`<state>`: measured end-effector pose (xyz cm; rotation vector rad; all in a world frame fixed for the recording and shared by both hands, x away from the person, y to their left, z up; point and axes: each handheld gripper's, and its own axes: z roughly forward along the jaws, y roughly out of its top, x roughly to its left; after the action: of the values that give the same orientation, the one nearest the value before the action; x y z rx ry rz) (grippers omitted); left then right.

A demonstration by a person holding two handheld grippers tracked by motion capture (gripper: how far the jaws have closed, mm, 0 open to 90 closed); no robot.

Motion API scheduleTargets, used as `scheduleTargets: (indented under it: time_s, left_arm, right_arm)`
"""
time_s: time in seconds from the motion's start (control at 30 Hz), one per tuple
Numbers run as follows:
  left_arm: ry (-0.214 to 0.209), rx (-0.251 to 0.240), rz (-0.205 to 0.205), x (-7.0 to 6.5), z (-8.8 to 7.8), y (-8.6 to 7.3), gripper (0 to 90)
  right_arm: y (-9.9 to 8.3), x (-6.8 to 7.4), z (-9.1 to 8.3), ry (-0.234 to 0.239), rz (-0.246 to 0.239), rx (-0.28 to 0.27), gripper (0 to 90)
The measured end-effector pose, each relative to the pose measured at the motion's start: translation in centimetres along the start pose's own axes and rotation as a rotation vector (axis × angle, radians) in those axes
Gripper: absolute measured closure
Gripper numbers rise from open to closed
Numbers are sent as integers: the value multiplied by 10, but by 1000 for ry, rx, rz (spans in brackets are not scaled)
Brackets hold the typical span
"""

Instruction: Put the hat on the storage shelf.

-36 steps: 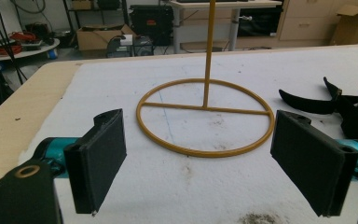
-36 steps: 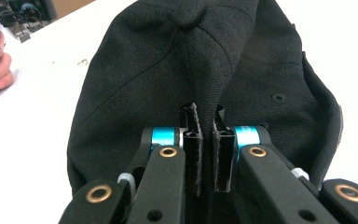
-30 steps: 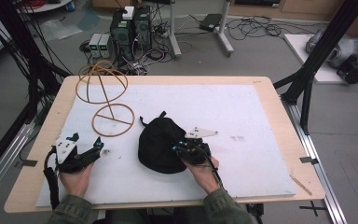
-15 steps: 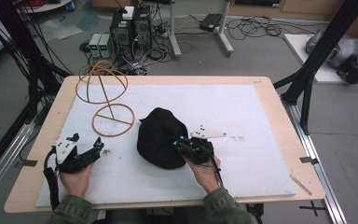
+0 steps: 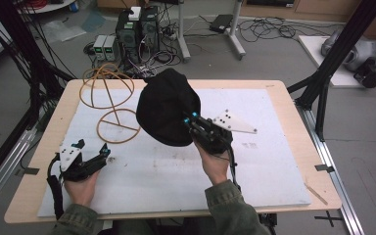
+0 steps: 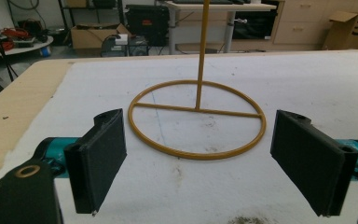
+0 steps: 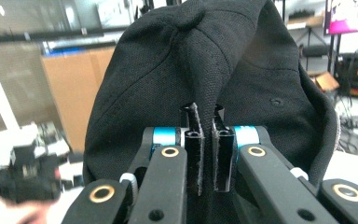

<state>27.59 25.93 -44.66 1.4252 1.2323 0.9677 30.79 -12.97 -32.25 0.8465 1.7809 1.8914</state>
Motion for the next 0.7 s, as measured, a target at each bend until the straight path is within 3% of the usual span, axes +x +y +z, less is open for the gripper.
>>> scheduleTargets:
  time_s: [0.17, 0.3, 0.47, 0.53, 0.7]
  left_arm:
    - [-2, -3, 0, -1, 0, 0, 183]
    - [1, -2, -5, 0, 1, 0, 183]
    - [3, -4, -17, 1, 2, 0, 183]
    - [-5, -4, -18, 0, 3, 0, 183]
    - [-16, -1, -8, -1, 4, 0, 183]
  right_arm:
    - [17, 0, 13, 14, 11, -40, 871]
    - [36, 3, 35, 28, 1, -60, 871]
    - [42, 3, 56, 41, -5, -57, 871]
    - [42, 2, 71, 51, 11, -64, 871]
    - [46, 0, 88, 57, 26, -84, 871]
